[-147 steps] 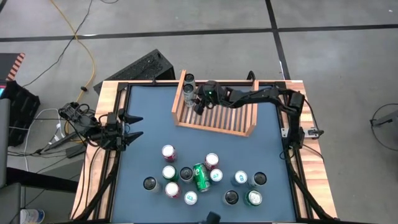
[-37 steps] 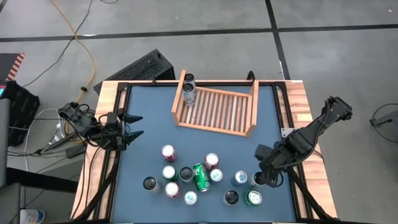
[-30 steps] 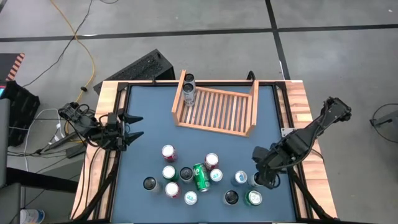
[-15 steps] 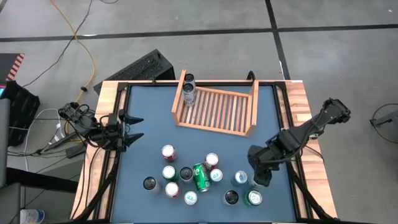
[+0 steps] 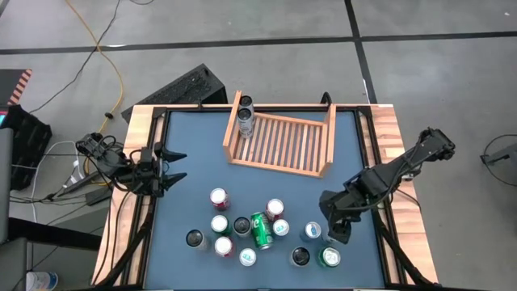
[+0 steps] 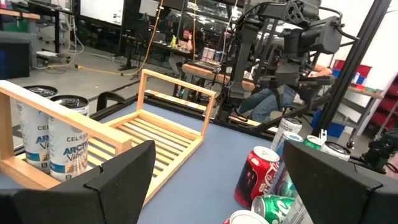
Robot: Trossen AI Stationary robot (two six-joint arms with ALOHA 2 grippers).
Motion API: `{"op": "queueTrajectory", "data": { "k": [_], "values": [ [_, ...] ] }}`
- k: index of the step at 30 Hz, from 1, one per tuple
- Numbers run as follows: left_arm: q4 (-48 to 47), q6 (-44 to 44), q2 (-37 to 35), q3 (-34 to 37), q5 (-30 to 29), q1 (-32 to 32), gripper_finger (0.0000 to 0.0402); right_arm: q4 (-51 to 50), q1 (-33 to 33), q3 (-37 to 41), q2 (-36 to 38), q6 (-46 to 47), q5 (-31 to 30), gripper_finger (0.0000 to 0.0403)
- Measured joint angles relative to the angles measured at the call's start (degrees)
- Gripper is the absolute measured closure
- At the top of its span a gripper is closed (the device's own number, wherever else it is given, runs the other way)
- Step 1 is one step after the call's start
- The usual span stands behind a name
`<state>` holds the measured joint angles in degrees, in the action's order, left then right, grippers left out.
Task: Place canned beverage on shelf
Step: Put the white blue soda can on the shelf aligned with the other white blue soda can
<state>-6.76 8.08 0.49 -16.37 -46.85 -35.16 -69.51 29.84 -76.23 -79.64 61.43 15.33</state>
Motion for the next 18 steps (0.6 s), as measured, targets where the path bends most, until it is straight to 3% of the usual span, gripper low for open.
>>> {"op": "queueTrajectory", "data": {
  "k": [10,18],
  "values": [
    [0.0,0.4,0.0,0.0,-0.1,0.0,0.006,2.8,-1.1,0.0,0.0,4.5,7.3,0.0066],
    [-0.3,1.2,0.0,0.0,-0.1,0.0,0.006,3.0,4.7,0.0,-0.3,10.1,-0.5,0.0069]
  ]
}}
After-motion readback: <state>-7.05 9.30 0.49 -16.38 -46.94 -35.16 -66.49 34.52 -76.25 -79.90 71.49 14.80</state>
